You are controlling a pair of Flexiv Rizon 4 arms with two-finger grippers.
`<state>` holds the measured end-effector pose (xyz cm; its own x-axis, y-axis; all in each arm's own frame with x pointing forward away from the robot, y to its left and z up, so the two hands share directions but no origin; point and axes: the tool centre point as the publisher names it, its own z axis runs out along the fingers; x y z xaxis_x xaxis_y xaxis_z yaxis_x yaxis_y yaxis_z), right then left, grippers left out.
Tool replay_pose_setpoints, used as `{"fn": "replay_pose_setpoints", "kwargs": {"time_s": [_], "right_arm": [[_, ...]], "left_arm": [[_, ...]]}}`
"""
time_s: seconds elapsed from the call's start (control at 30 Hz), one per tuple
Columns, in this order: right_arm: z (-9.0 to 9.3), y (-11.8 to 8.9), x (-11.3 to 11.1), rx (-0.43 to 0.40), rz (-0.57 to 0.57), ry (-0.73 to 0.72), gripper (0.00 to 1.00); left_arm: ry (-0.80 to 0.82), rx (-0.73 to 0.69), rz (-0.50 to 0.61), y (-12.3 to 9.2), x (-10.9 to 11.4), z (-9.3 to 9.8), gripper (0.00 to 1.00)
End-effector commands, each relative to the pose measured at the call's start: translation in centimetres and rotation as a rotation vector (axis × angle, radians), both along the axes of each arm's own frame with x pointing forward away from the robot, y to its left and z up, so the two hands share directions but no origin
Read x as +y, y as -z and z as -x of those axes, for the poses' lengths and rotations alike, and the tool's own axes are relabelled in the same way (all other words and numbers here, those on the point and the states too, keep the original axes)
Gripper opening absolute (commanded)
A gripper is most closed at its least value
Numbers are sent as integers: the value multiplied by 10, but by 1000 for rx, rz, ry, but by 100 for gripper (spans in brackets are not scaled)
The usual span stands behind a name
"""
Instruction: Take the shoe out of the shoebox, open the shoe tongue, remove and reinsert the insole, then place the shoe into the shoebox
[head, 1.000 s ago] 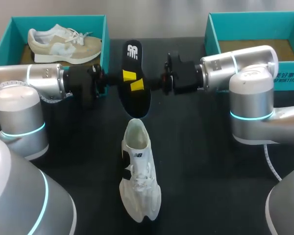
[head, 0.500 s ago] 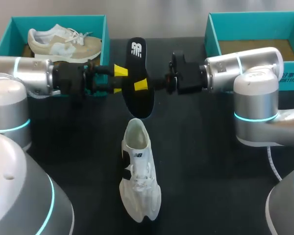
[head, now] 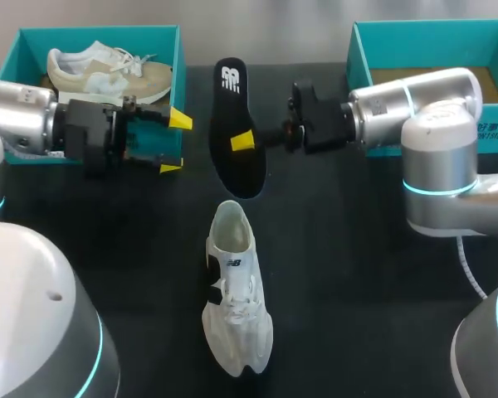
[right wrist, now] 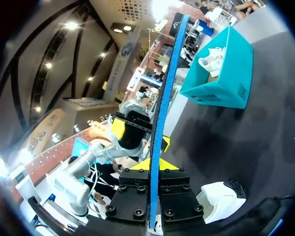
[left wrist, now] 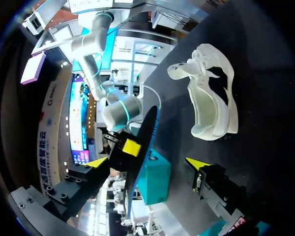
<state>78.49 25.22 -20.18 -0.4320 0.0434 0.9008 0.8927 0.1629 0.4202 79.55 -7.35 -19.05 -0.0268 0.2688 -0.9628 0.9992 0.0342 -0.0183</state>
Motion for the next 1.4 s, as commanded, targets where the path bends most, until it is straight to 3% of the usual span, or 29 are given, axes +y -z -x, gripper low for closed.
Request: {"fn": "replay_pose_setpoints", "kwargs": {"time_s": [0.03, 0.17, 0.3, 0.43, 0.63, 0.67, 0.73, 1.17, 1.27, 1.4], "right_arm": [[0, 0, 2, 0, 3, -1, 0], [0, 0, 2, 0, 3, -1, 0], [2, 1, -13, -108, -13, 33, 0], [3, -2, -20, -203, 30, 47, 0], [5, 4, -23, -291, 79, 79, 0], [5, 5, -22, -300, 90, 84, 0], [5, 7, -21, -315, 90, 95, 0], [5, 7, -21, -315, 90, 95, 0], [5, 7, -21, -315, 90, 95, 0], [11, 14, -21, -330, 65, 162, 0]], "left_arm": [[-2, -1, -3, -1, 0, 1, 100], [-25, 32, -1, 2, 2, 6, 100], [-101, 193, -107, 6, 10, 29, 100], [-150, 256, -186, 1, 14, 50, 100], [-257, 391, -296, 6, 21, 83, 100], [-267, 380, -317, 8, 21, 86, 100], [-278, 205, -422, 12, 18, 98, 100], [-278, 205, -422, 12, 18, 98, 100], [-361, 330, -401, 15, 15, 91, 100], [-476, 501, -451, 14, 19, 76, 100]]}}
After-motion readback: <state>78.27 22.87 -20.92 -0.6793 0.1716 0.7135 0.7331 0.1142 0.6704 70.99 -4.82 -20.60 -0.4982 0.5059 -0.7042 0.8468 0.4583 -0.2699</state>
